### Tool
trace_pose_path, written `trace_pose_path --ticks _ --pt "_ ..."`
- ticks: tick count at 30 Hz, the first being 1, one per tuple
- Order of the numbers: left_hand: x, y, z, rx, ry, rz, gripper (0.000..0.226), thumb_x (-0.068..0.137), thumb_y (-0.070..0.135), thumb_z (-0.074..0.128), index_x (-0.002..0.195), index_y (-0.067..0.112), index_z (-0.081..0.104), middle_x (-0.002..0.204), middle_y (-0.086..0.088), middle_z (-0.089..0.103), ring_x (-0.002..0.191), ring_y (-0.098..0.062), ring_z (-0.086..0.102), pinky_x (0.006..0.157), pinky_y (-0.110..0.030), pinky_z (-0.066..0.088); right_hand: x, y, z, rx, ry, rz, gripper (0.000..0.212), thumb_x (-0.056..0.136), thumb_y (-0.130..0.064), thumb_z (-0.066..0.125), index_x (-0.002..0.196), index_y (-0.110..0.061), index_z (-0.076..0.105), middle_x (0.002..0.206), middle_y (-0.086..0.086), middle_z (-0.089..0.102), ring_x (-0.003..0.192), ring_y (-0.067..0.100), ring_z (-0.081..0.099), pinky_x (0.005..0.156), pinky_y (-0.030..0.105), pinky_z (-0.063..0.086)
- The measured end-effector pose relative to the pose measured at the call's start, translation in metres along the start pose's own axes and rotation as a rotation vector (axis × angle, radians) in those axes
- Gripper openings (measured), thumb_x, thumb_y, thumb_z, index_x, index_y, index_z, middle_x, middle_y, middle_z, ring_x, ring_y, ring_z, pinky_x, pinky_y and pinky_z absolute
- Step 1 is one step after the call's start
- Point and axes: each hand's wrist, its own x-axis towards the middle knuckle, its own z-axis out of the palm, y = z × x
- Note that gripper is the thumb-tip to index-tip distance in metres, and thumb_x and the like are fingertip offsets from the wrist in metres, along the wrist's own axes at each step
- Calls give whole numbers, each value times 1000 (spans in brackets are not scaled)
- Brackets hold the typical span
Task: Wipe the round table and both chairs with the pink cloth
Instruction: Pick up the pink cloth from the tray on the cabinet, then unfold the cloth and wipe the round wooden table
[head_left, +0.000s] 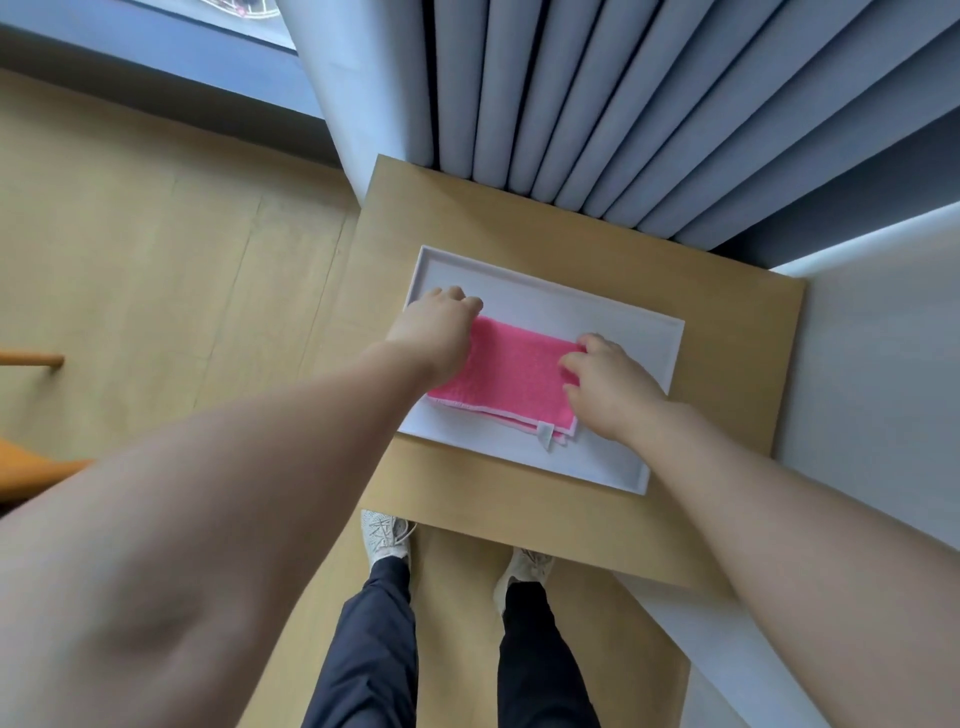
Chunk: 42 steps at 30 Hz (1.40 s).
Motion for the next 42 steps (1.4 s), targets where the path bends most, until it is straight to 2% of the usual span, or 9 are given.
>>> trace_pose_path --ticks 8,12,16,20,24,27,34,39,42 --pt "-4 -4 -1 140 64 93 28 92 14 46 110 22 65 115 -3 55 105 -26 46 86 -32 36 6 -7 0 -24 161 68 22 87 1 46 102 -13 54 100 7 50 86 28 54 65 33 41" --pt "-13 -3 -18 129 107 133 26 90 14 45 107 21 64 112 -2 56 104 -25 46 85 -31 31 1 -14 -7 29 235 106 26 84 3 41 91 -9 64 98 8 46 77 32 53 65 36 48" --pt "-30 -7 -59 -46 -13 95 17 91 12 46 100 13 60 99 -4 59 88 -27 55 71 -33 45 -13 -31 -35 179 391 55 16 86 1 45 90 -4 60 107 3 43 80 28 51 69 39 49" --pt "-59 -15 -111 -131 -69 149 14 88 17 52 97 13 61 93 -4 64 80 -22 56 70 -35 49 -35 -58 -84 330 529 -92 15 88 -2 47 89 -7 61 107 -8 40 87 14 44 66 25 35" --pt "-98 -17 -180 -189 -61 176 31 87 25 58 117 23 52 81 19 55 73 -8 53 65 -26 41 -67 -98 -148 294 637 -259 21 86 1 49 93 -7 66 113 -1 50 91 13 45 75 23 33" --pt "-135 -15 -242 -191 56 178 31 90 33 57 119 23 53 84 19 56 80 -11 57 71 -28 45 -103 -137 -198 228 673 -409 22 89 1 50 96 -6 70 111 3 56 94 17 50 78 24 38" --pt "-245 -1 -371 -159 420 95 47 91 17 59 135 23 43 137 5 47 95 -16 58 91 -30 45 -198 -226 -288 60 738 -797 20 89 2 58 93 -7 76 104 8 67 95 28 61 83 37 52" --pt "-343 7 -405 -182 581 -14 56 89 20 64 138 31 39 137 11 46 89 -10 60 89 -34 48 -259 -289 -320 -14 740 -1092 22 91 -7 58 83 -14 77 84 0 63 71 26 61 66 24 42" --pt "-405 5 -402 -227 647 -91 48 87 21 66 129 34 46 120 17 57 83 -5 60 81 -30 52 -298 -330 -317 -34 703 -1317 34 89 -23 47 79 -12 77 80 5 66 64 26 59 60 27 47"
